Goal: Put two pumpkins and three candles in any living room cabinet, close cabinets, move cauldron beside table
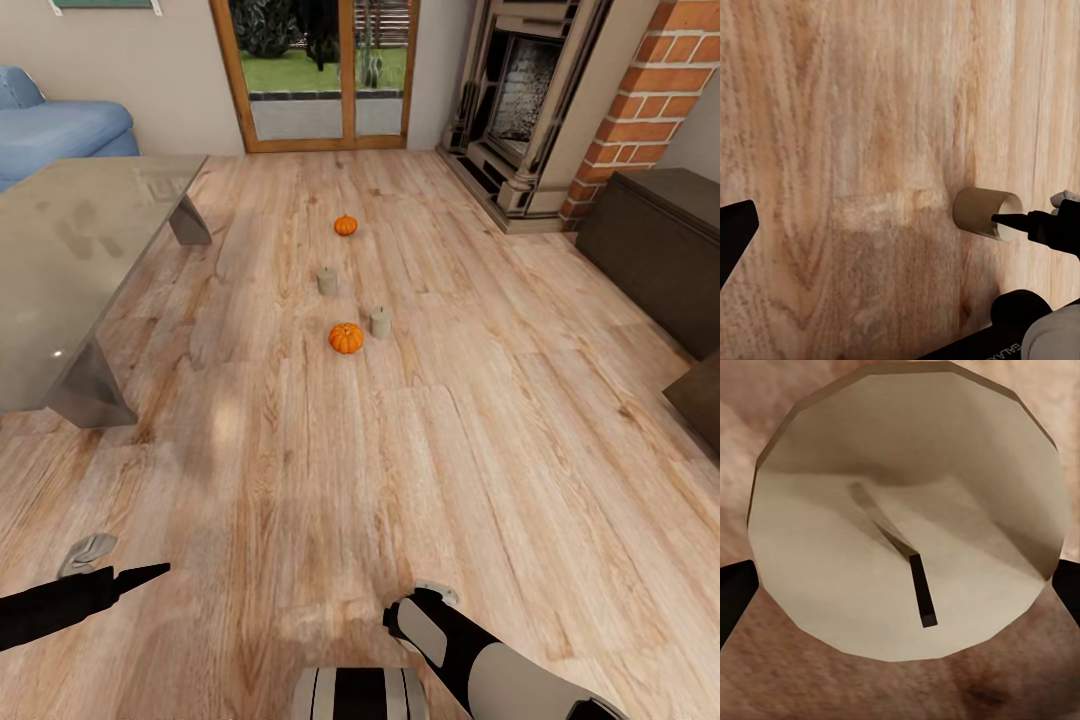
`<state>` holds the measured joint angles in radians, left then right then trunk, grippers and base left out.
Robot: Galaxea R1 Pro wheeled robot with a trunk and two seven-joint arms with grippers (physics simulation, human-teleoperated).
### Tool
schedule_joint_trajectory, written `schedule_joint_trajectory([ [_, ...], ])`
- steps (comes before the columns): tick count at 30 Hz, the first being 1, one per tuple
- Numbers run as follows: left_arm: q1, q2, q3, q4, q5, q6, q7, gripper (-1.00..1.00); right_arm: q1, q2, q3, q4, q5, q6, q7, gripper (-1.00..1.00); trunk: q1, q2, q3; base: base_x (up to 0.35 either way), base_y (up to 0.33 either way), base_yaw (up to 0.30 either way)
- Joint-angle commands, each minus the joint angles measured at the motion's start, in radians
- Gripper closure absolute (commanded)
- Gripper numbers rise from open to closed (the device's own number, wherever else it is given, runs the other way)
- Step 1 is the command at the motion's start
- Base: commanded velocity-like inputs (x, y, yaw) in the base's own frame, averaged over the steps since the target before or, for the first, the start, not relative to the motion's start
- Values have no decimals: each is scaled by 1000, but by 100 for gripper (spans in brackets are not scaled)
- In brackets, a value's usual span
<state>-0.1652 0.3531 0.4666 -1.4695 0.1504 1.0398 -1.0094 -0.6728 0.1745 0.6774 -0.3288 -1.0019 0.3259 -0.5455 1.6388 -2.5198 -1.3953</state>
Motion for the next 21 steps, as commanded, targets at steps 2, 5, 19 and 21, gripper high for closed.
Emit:
schedule_joint_trajectory([
  [2,0,0,1,0,0,5,-3,-100,-1,0,4,-1,-5,4,-5,100,0,0,-1,0,0,0],
  [5,0,0,1,0,1,5,-3,-100,-1,0,4,-1,-5,4,-5,100,0,0,-1,0,0,0],
  [19,0,0,0,0,0,5,-3,-100,-1,0,4,-1,-4,4,-5,100,-1,0,11,0,0,0],
  [21,0,0,0,0,0,5,-3,-100,-1,0,4,-1,-4,4,-5,100,-1,0,11,0,0,0],
])
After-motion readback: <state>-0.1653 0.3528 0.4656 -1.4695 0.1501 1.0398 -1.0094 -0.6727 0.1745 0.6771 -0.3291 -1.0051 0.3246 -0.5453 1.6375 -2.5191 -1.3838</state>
